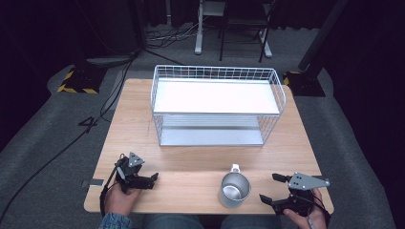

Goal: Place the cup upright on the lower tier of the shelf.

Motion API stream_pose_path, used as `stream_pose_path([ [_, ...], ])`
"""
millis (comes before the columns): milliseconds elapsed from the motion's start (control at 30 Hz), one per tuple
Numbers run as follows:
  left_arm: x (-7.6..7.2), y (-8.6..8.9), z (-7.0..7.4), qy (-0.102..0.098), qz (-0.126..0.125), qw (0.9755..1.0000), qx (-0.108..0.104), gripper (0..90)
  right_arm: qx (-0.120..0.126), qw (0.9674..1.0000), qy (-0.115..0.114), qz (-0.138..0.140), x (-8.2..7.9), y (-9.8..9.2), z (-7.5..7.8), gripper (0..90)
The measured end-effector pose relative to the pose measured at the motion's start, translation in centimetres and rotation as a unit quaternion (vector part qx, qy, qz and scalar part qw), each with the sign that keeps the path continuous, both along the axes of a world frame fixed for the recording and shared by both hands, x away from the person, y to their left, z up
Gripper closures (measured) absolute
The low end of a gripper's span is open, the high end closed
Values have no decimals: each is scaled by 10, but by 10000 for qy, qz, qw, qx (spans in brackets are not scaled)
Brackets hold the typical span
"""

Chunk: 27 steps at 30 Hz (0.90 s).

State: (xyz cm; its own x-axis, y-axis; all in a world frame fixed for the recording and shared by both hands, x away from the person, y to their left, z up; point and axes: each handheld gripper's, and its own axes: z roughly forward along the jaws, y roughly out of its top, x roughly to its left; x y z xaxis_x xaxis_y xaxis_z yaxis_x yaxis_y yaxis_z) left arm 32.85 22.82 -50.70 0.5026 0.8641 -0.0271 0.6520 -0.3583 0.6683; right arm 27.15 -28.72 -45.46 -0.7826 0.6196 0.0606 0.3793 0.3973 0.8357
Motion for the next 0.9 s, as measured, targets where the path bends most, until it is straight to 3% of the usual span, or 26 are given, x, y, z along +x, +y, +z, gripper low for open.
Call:
stream_pose_path([
  [300, 0, 0, 0, -6, 8, 10000, -4, 3, -6, 9989, 23, 471, -5, 20, -1, 98],
  [500, 0, 0, 0, -8, 14, 10000, 0, 3, 7, 9979, 16, 640, -6, 31, -3, 98],
  [900, 0, 0, 0, -6, 20, 10000, -4, 3, 204, 9936, 292, 1073, -2, 55, -16, 105],
])
